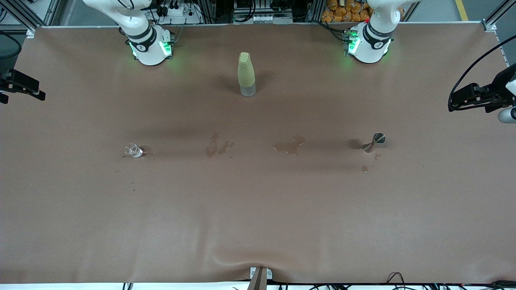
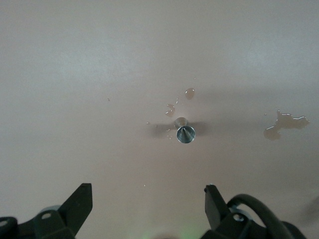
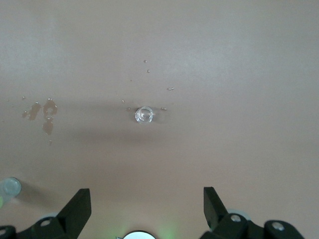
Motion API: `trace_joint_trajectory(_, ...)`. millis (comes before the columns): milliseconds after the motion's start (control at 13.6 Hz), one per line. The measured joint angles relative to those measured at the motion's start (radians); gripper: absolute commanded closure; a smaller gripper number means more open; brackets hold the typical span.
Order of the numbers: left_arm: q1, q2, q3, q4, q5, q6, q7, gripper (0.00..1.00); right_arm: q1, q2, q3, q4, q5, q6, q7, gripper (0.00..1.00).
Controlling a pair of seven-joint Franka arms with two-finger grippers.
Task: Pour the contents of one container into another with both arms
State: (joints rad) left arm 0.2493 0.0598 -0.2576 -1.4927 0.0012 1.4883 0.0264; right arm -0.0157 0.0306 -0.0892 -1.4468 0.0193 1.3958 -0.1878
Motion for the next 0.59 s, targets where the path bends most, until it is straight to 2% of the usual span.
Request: trace_joint_trajectory(590, 0.005, 0.0, 0.0, 0.0, 0.0, 0.0, 0.002, 0.0, 0.0, 0.0, 0.0, -0.003, 0.0, 0.002, -0.012, 0.0)
